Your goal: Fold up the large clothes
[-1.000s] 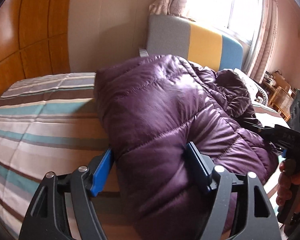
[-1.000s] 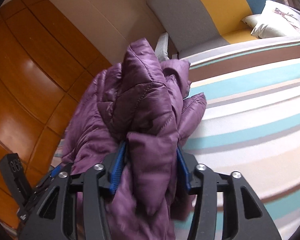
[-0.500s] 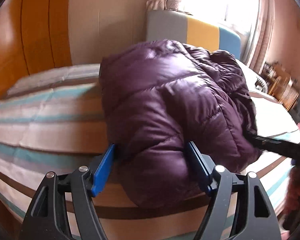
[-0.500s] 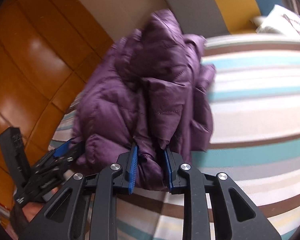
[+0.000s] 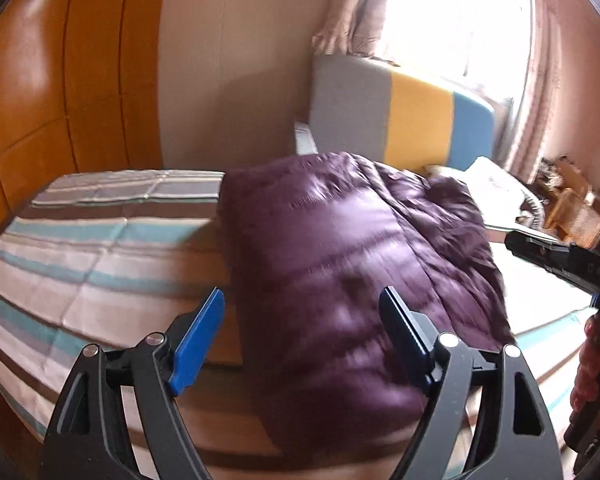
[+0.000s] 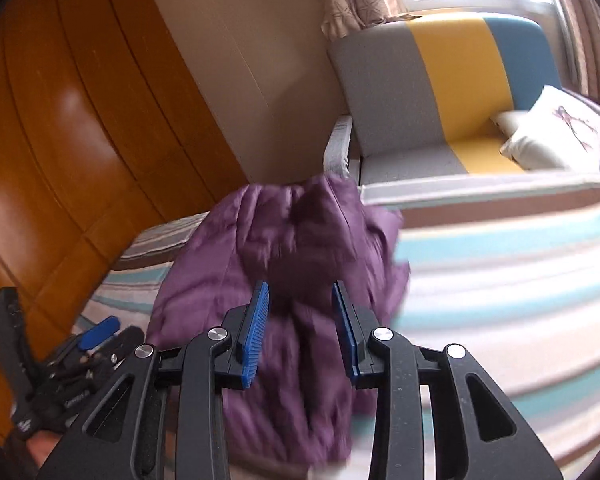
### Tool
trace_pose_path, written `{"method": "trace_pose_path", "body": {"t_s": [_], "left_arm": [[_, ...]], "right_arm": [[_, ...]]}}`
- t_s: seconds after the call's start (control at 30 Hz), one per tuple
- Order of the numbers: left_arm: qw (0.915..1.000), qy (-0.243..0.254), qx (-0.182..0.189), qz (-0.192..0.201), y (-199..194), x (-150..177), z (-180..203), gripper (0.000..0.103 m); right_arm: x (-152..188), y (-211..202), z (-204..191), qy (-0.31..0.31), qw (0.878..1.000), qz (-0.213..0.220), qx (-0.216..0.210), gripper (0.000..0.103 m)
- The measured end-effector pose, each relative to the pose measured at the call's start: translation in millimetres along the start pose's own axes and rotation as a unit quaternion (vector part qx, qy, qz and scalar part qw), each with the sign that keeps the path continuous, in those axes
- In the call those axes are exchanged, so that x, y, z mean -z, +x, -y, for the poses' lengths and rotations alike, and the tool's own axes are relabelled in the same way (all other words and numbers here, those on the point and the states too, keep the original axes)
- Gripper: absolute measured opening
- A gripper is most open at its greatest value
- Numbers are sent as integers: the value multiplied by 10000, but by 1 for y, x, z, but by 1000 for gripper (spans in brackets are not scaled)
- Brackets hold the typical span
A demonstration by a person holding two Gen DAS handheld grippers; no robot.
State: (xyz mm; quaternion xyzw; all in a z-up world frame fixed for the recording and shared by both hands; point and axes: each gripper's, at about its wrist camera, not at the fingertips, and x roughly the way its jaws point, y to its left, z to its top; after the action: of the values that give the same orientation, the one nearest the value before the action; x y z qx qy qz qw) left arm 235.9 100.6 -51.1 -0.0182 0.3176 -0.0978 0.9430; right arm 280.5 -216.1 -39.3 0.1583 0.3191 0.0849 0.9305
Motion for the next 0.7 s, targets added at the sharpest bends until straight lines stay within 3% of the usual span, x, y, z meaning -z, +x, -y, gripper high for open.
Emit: {"method": "trace_pose_path", "body": {"t_s": [0.17, 0.27, 0.37, 0.6, 0.7], "left_arm": [[9983, 315, -277, -403, 44, -20, 5, 79], [9972, 380, -253, -596, 61, -14, 7, 81], [9969, 265, -109, -734, 70, -7, 7, 81], [9970, 257, -109, -723, 80, 0, 9, 83], [9976, 105, -171, -660, 69, 1, 6, 91]], "right_arm": [[-35, 59, -4, -177, 9991, -194, 343, 33], [-35, 97, 7, -156, 9949, -636, 764, 33], [-16, 125, 23, 31, 9923, -923, 823, 31], [2, 131, 26, -300, 9924, -767, 917, 30], [0, 116, 17, -391, 9930, -661, 899, 32]]}}
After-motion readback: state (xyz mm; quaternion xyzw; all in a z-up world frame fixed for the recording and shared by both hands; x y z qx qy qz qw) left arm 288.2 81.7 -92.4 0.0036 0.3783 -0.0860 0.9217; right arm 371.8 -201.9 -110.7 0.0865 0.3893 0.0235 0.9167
